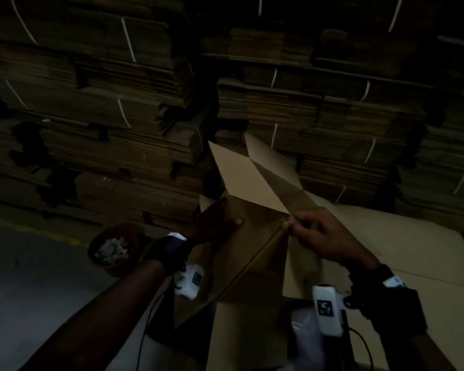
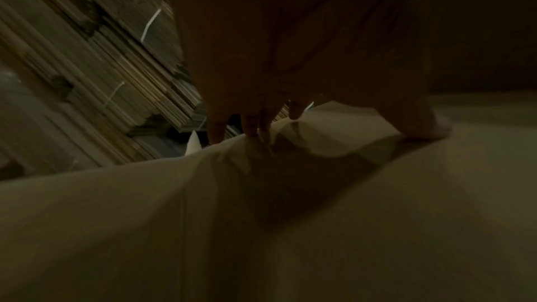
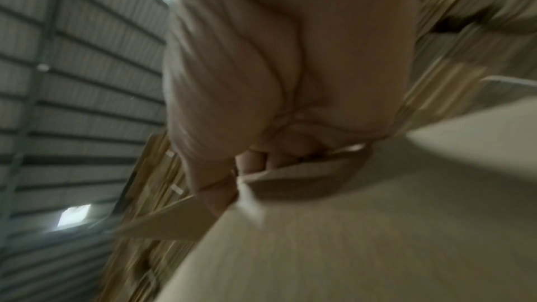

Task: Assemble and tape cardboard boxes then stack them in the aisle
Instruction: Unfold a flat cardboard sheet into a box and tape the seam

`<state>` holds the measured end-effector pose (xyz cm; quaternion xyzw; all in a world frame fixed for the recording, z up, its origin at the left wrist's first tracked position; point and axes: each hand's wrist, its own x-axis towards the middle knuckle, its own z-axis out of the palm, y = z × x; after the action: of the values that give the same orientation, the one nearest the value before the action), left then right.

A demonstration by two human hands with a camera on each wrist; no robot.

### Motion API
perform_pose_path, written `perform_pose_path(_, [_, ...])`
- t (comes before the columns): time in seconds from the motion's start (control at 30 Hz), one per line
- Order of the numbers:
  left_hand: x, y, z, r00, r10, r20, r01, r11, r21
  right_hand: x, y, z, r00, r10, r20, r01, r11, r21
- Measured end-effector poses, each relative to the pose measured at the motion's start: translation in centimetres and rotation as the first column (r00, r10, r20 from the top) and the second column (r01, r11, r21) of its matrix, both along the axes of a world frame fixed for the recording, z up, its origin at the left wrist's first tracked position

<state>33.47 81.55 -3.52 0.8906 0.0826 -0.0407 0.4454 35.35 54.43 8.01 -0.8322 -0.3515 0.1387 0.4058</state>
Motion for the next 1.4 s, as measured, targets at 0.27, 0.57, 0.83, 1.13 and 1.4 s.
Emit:
perform_pose_path(0.27, [1.8, 3.1, 0.4, 0.997, 0.035, -0.074, -0.032, 0.999, 0.041, 2.3, -4.4, -1.8, 0.967, -0.215, -0.139, 0.225, 0.972, 0.060])
perform_pose_path(0.57, [1.7, 4.9, 0.8, 0.991, 0.120, 0.064, -0.118, 0.993, -0.030, 0.0, -0.4, -6.6, 0.772, -0.264, 0.578, 0.607, 0.575, -0.548])
perform_pose_path(0.83, [-0.5, 9.8, 2.1, 0.993, 0.102, 0.059, -0.092, 0.983, -0.160, 0.4, 4.3, -15.8, 0.952, -0.294, 0.083, 0.295, 0.815, -0.498])
perform_pose_path(1.13, [-6.0, 14.7, -5.7, 0.963, 0.170, -0.210, -0.224, 0.937, -0.268, -1.6, 5.8, -25.9, 0.926, -0.352, -0.134, 0.185, 0.734, -0.653])
perform_pose_path(1.4, [-9.0, 17.2, -13.4, 0.933, 0.184, -0.310, -0.270, 0.926, -0.262, -4.2, 0.9, -30.7, 0.645, -0.755, 0.115, 0.559, 0.364, -0.745])
